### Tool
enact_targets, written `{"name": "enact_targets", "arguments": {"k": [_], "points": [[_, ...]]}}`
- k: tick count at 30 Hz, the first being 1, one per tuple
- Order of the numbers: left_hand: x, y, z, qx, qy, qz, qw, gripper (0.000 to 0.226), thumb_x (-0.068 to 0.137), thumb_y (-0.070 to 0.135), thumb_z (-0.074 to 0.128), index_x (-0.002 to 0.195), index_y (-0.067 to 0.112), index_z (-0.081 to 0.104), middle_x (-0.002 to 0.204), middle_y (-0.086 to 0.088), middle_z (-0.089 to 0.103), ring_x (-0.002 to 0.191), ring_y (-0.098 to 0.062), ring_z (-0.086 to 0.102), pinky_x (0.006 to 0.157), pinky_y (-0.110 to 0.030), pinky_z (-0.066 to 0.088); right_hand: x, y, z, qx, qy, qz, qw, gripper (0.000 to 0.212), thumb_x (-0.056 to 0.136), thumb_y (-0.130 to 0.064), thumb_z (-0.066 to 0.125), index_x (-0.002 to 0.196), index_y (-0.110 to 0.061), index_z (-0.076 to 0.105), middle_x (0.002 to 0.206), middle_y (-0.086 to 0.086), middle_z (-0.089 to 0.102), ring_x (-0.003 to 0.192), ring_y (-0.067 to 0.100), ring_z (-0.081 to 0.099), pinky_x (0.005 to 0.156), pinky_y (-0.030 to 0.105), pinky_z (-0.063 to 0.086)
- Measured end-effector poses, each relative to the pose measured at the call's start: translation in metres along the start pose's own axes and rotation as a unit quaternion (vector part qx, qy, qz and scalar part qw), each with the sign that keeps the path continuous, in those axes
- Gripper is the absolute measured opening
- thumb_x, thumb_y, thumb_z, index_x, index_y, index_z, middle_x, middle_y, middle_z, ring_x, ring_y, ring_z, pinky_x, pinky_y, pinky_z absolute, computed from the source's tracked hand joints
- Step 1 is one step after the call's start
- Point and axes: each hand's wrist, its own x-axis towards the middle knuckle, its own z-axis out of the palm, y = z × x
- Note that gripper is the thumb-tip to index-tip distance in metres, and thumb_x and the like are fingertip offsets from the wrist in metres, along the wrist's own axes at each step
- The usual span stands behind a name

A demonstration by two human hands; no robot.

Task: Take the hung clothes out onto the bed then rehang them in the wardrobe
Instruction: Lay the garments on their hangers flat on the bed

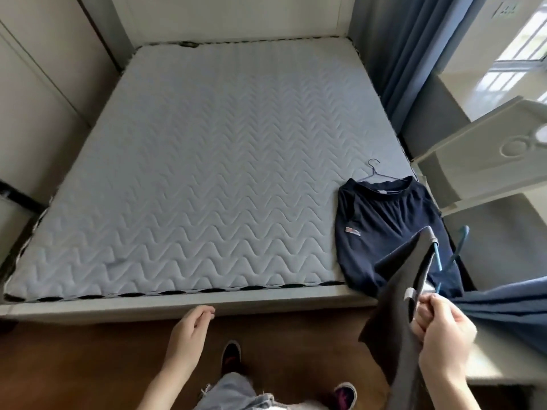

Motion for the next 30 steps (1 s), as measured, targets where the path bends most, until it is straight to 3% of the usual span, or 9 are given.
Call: {"name": "enact_targets", "arguments": {"k": [6,11,17,24,30], "points": [[0.101,-0.016,-0.062,0.072,-0.057,0.031,0.995,0.020,0.100,0.019,0.047,0.100,0.027,0.065,0.099,0.008,0.069,0.099,-0.009,0.064,0.082,-0.023,0.046,0.004,0.024,0.127,0.064,0.051,-0.017,0.997,0.030,0.090,-0.002,0.041,0.063,-0.011,0.050,0.043,-0.009,0.037,0.038,0.005,0.027,0.038,0.015,0.021],[0.209,-0.007,-0.063,0.105,-0.062,0.058,0.991,0.024,0.099,0.021,0.046,0.109,0.017,0.068,0.107,0.003,0.069,0.100,-0.014,0.062,0.082,-0.027,0.046,0.043,0.050,0.240,0.115,0.091,0.002,0.989,0.026,0.086,0.000,0.038,0.065,-0.012,0.050,0.046,-0.006,0.036,0.041,0.009,0.027,0.041,0.021,0.019],[0.364,-0.017,-0.012,0.134,-0.013,0.090,0.987,0.028,0.098,0.016,0.049,0.117,0.006,0.067,0.118,-0.010,0.067,0.109,-0.027,0.062,0.091,-0.034,0.045,0.133,0.112,0.369,0.139,0.073,0.001,0.988,0.026,0.092,0.002,0.033,0.072,-0.008,0.047,0.050,-0.002,0.039,0.039,0.009,0.029,0.041,0.019,0.024],[0.559,-0.074,0.074,0.217,0.035,0.126,0.967,0.041,0.094,0.008,0.051,0.134,0.000,0.055,0.139,-0.020,0.053,0.128,-0.038,0.047,0.108,-0.046,0.036,0.258,0.231,0.478,0.054,-0.012,-0.008,0.998,0.026,0.101,-0.005,0.034,0.083,-0.006,0.052,0.064,0.007,0.055,0.040,0.014,0.055,0.049,0.025,0.050],[0.659,-0.133,0.130,0.304,0.060,0.177,0.934,0.057,0.089,0.034,0.032,0.139,0.014,0.051,0.144,-0.014,0.049,0.129,-0.039,0.044,0.111,-0.048,0.029,0.345,0.312,0.515,0.003,-0.014,0.019,1.000,0.026,0.102,-0.009,0.033,0.086,-0.008,0.053,0.068,0.004,0.062,0.049,0.016,0.065,0.056,0.024,0.052]]}}
